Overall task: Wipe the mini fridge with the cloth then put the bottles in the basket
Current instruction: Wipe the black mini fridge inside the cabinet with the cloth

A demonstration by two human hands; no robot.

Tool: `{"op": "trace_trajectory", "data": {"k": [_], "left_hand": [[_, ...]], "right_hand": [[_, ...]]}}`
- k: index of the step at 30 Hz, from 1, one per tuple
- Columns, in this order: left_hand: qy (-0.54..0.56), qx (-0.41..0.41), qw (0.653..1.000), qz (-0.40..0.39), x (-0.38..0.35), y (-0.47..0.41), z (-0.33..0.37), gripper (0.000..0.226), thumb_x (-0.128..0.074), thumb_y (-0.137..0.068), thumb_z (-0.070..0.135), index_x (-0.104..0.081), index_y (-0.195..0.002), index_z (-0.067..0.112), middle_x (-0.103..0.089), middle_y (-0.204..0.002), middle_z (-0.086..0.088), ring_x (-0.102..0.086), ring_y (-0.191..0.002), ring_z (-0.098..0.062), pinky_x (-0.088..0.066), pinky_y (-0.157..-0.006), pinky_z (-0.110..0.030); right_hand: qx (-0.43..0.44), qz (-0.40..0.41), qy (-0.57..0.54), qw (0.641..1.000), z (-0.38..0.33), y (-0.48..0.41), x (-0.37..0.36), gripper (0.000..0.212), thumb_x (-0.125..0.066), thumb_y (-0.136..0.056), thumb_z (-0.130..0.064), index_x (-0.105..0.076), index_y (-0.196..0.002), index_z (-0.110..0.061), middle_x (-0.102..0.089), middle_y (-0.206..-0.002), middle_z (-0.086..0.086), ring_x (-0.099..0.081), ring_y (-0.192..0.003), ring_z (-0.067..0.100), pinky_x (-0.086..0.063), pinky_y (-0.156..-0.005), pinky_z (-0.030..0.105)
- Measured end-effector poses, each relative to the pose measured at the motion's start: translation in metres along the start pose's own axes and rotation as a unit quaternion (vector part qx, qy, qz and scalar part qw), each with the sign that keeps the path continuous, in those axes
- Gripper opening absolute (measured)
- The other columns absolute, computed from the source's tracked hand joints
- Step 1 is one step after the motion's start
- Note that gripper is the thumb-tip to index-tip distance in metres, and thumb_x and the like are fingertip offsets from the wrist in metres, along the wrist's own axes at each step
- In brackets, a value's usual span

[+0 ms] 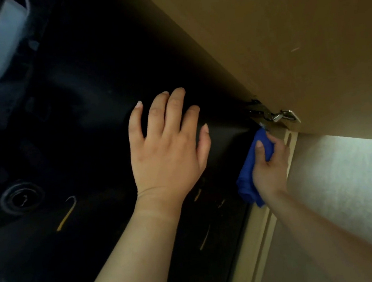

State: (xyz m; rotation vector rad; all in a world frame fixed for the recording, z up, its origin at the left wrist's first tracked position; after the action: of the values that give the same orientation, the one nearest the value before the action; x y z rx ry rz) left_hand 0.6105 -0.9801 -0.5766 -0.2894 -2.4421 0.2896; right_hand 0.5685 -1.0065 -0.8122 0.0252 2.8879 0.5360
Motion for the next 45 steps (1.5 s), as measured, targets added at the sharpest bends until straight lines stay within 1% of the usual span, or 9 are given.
{"op": "trace_trajectory", "data": {"k": [5,9,18,22,27,30,35,42,45], "left_hand": [[0.038,0.003,0.999,-0.017,0.007,0.0,-0.003,0.037,-0.042,-0.093,0.039,-0.066,-0.114,0.02,-0.054,-0.134,-0.005,-0.045,-0.126,-0.025,-0.02,-0.11,-0.043],[0.114,0.04,0.992,-0.032,0.032,0.013,-0.009,0.04,-0.043,-0.09,0.04,-0.062,-0.119,0.019,-0.053,-0.132,-0.007,-0.044,-0.126,-0.026,-0.021,-0.111,-0.045],[0.042,0.089,0.995,0.022,0.103,0.077,-0.091,0.037,-0.053,-0.087,0.036,-0.062,-0.119,0.018,-0.049,-0.136,-0.009,-0.038,-0.128,-0.028,-0.014,-0.112,-0.049],[0.019,0.115,0.993,0.029,0.111,0.09,-0.116,0.039,-0.054,-0.088,0.033,-0.059,-0.122,0.016,-0.044,-0.141,-0.011,-0.034,-0.131,-0.03,-0.014,-0.112,-0.052],[-0.038,0.096,0.993,0.052,0.094,0.101,-0.119,0.038,-0.049,-0.092,0.034,-0.057,-0.126,0.019,-0.041,-0.147,-0.01,-0.028,-0.135,-0.025,-0.026,-0.105,-0.052],[-0.066,0.094,0.991,0.063,0.089,0.1,-0.12,0.039,-0.046,-0.095,0.036,-0.053,-0.13,0.022,-0.039,-0.148,-0.008,-0.028,-0.136,-0.024,-0.027,-0.102,-0.052],[-0.073,0.092,0.991,0.066,0.088,0.1,-0.119,0.039,-0.045,-0.095,0.036,-0.052,-0.131,0.023,-0.038,-0.149,-0.008,-0.027,-0.135,-0.025,-0.028,-0.101,-0.054],[-0.084,0.089,0.99,0.07,0.086,0.101,-0.119,0.039,-0.045,-0.095,0.036,-0.052,-0.132,0.024,-0.038,-0.149,-0.007,-0.027,-0.135,-0.025,-0.029,-0.1,-0.055],[-0.084,0.086,0.99,0.07,0.085,0.101,-0.118,0.039,-0.045,-0.095,0.036,-0.051,-0.132,0.024,-0.038,-0.149,-0.008,-0.028,-0.135,-0.026,-0.028,-0.1,-0.055]], "right_hand": [[0.005,-0.111,-0.028,0.993,0.002,0.043,0.017,0.027,-0.045,-0.096,-0.037,-0.042,-0.122,-0.04,-0.044,-0.126,-0.009,-0.048,-0.112,0.006,-0.04,-0.098,0.029],[-0.04,-0.068,-0.033,0.996,0.012,0.054,0.034,0.029,-0.044,-0.096,-0.04,-0.043,-0.124,-0.033,-0.049,-0.125,-0.001,-0.051,-0.111,0.014,-0.042,-0.101,0.042],[-0.049,-0.016,-0.053,0.997,-0.003,0.089,-0.003,0.034,-0.044,-0.097,-0.037,-0.042,-0.13,-0.027,-0.044,-0.132,0.0,-0.046,-0.113,0.011,-0.037,-0.097,0.03],[-0.04,0.03,-0.029,0.998,-0.025,0.105,-0.02,0.035,-0.044,-0.097,-0.034,-0.043,-0.131,-0.025,-0.042,-0.135,0.004,-0.041,-0.125,0.023,-0.035,-0.104,0.036],[0.09,0.01,-0.064,0.994,-0.069,0.12,-0.034,0.032,-0.049,-0.096,-0.026,-0.048,-0.127,-0.019,-0.038,-0.129,-0.003,-0.04,-0.119,0.015,-0.023,-0.09,0.003],[0.111,-0.006,-0.071,0.991,-0.064,0.119,-0.034,0.033,-0.048,-0.096,-0.028,-0.047,-0.128,-0.021,-0.036,-0.127,-0.008,-0.041,-0.118,0.013,-0.027,-0.096,0.012],[0.033,0.017,-0.029,0.999,-0.035,0.112,-0.024,0.036,-0.045,-0.097,-0.034,-0.044,-0.131,-0.022,-0.037,-0.134,0.003,-0.044,-0.122,0.022,-0.037,-0.105,0.037],[0.178,0.008,-0.066,0.982,-0.101,0.124,-0.046,0.034,-0.048,-0.094,-0.032,-0.051,-0.124,-0.019,-0.038,-0.119,-0.003,-0.046,-0.112,0.019,-0.03,-0.092,0.011],[0.195,0.016,-0.047,0.98,-0.096,0.127,-0.047,0.036,-0.044,-0.094,-0.037,-0.05,-0.125,-0.021,-0.036,-0.119,-0.005,-0.045,-0.11,0.018,-0.027,-0.087,0.001]]}}
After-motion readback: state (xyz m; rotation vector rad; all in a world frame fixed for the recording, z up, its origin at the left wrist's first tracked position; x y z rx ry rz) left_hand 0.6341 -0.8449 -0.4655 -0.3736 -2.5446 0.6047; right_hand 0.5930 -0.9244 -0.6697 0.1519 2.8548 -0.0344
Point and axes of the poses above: each hand's wrist, its own y-axis away from the middle knuckle, its own x-axis out of the back of the hand, z = x × y, the point moved 3 cm from there along -y, towards the middle knuckle
